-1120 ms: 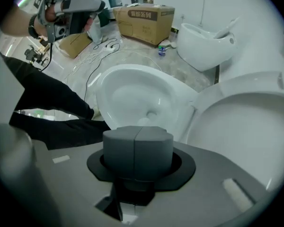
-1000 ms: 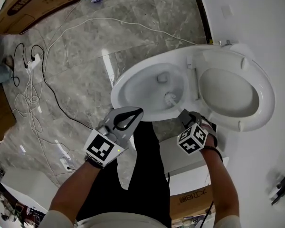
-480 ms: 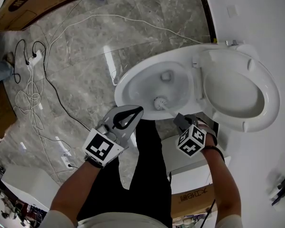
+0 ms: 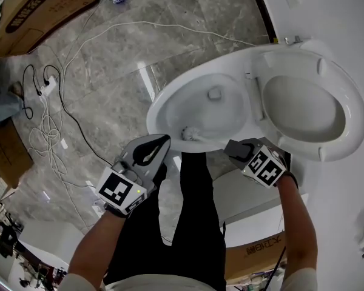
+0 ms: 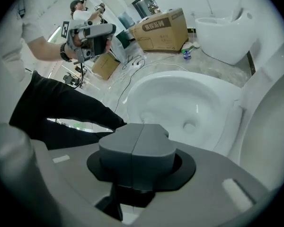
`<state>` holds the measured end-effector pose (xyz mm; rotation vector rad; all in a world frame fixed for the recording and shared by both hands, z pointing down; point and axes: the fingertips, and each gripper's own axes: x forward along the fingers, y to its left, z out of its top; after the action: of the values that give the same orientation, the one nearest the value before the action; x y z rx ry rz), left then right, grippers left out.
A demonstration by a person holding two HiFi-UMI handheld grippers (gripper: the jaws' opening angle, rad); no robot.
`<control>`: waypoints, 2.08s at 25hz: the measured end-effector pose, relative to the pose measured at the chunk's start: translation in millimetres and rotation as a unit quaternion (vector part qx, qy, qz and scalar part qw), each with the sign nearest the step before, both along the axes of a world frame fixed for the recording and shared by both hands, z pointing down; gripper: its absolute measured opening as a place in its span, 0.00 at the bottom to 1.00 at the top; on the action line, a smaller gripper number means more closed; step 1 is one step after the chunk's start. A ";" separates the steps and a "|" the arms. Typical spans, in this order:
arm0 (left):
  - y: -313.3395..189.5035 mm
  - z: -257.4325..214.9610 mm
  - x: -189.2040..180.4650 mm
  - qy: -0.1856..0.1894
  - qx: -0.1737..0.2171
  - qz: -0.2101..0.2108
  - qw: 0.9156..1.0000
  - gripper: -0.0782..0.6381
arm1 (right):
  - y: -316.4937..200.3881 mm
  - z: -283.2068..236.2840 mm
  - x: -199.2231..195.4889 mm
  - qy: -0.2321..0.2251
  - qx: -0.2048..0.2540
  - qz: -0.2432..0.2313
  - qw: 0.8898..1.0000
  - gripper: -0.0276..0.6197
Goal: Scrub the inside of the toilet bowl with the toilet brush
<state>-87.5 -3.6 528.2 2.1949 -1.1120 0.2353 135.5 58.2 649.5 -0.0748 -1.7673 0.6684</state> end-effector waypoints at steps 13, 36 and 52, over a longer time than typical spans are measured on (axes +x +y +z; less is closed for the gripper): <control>-20.1 11.1 2.7 -0.018 0.006 0.003 1.000 0.12 | 3.1 13.0 -35.8 -0.095 -0.003 0.059 0.994 0.30; -21.8 43.2 23.2 -0.039 0.013 0.080 0.996 0.12 | -20.6 34.8 -68.5 -0.213 0.019 0.397 0.893 0.30; -28.4 46.1 48.7 -0.030 0.019 0.103 0.994 0.12 | -68.0 46.5 -10.8 -0.224 0.057 0.596 0.769 0.30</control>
<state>-38.8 -32.0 574.3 2.3522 -0.9275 0.3755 124.6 -9.8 696.0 1.1627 -2.2008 1.5232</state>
